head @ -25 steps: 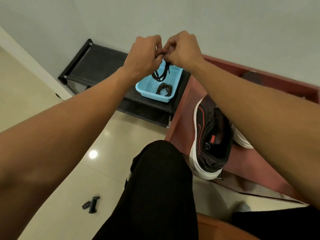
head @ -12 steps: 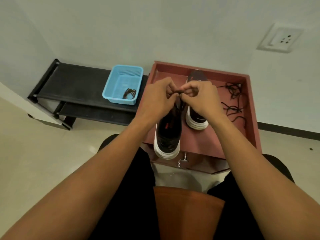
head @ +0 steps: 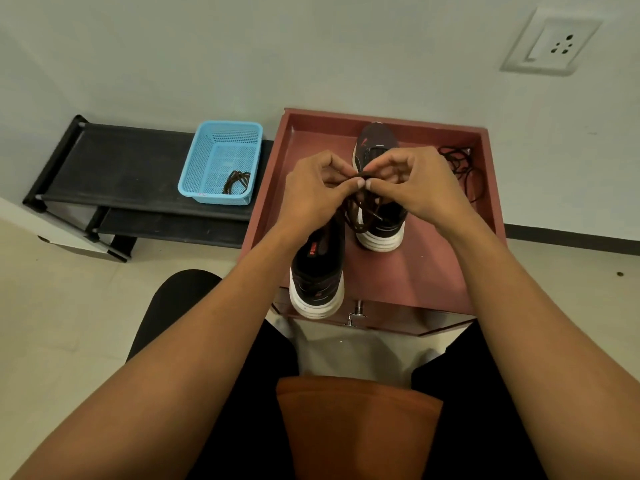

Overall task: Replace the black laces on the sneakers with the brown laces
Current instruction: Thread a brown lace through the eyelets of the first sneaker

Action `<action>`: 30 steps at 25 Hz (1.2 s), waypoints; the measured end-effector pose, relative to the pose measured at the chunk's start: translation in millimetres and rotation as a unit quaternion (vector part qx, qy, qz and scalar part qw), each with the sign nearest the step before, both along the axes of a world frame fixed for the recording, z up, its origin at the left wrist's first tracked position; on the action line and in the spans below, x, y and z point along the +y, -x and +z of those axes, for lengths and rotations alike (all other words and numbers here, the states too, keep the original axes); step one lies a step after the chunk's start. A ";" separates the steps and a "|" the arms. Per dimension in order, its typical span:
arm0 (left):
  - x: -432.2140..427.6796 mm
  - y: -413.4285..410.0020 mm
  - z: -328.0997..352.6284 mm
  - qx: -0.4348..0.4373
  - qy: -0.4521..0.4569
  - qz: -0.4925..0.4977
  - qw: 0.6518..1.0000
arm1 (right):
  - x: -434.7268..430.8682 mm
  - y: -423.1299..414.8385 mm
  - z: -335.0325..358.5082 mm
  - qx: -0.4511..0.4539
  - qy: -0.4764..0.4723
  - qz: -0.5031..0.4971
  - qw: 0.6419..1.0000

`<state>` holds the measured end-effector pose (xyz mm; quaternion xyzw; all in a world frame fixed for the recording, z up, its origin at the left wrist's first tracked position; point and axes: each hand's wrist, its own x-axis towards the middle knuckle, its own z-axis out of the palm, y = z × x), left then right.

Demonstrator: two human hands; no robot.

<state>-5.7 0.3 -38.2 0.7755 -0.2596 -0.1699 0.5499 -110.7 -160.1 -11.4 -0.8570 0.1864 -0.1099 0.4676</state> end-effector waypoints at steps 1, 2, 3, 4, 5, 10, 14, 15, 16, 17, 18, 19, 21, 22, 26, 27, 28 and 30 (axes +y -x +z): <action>0.7 -1.0 -1.7 0.019 0.006 0.003 1.000 | -0.8 1.4 0.1 -0.004 -0.003 0.003 1.000; 1.5 -2.2 -3.0 0.036 0.013 0.008 0.999 | -1.8 3.8 1.5 -0.010 -0.006 0.004 1.000; 2.0 -3.6 -4.1 0.049 0.017 0.015 0.999 | -3.0 6.6 3.4 -0.015 -0.003 0.005 1.000; 2.0 -5.5 -5.1 0.060 0.021 0.022 0.998 | -4.5 8.7 5.3 -0.017 0.014 0.010 1.000; 2.2 -8.0 -7.0 0.070 0.024 0.028 0.997 | -5.2 9.8 6.3 -0.009 0.046 0.021 0.999; 3.1 -12.5 -15.1 0.150 0.087 0.023 0.985 | 0.2 4.8 -9.0 0.063 0.170 0.073 0.981; -2.1 -15.2 -15.8 0.188 0.131 0.014 0.973 | 0.1 -4.2 -12.1 0.026 0.186 0.061 0.980; -1.8 -17.7 -15.6 0.193 0.137 0.011 0.972 | -1.4 -3.6 -13.3 0.002 0.153 0.053 0.987; -1.2 -20.3 -15.5 0.204 0.143 0.004 0.968 | -3.2 -2.1 -14.4 -0.025 0.098 0.038 0.994; -0.6 -21.6 -15.2 0.217 0.148 -0.008 0.965 | -5.0 0.5 -14.4 -0.053 0.035 0.016 0.998; -0.3 -20.9 -13.6 0.230 0.150 -0.024 0.961 | -6.8 3.2 -13.9 -0.081 -0.024 -0.009 0.996; -0.5 -19.1 -11.5 0.238 0.148 -0.040 0.959 | -9.2 5.1 -13.3 -0.103 -0.077 -0.036 0.991; -2.3 -15.3 -7.6 0.241 0.144 -0.064 0.958 | -12.3 6.8 -11.8 -0.132 -0.162 -0.069 0.975; -2.7 -13.3 -6.0 0.237 0.142 -0.071 0.959 | -12.8 6.7 -11.8 -0.139 -0.193 -0.069 0.969; 4.8 -7.2 1.9 0.167 0.094 -0.123 0.974 | -11.1 3.7 -13.8 -0.147 -0.275 -0.031 0.950; 7.4 -5.6 3.6 0.147 0.077 -0.140 0.976 | -11.2 3.0 -13.5 -0.147 -0.288 -0.026 0.946; 9.3 -4.1 5.1 0.136 0.064 -0.153 0.977 | -11.2 2.4 -12.8 -0.145 -0.296 -0.022 0.944; 9.3 -3.1 7.0 0.124 0.039 -0.175 0.976 | -11.4 0.8 -11.9 -0.134 -0.299 -0.016 0.945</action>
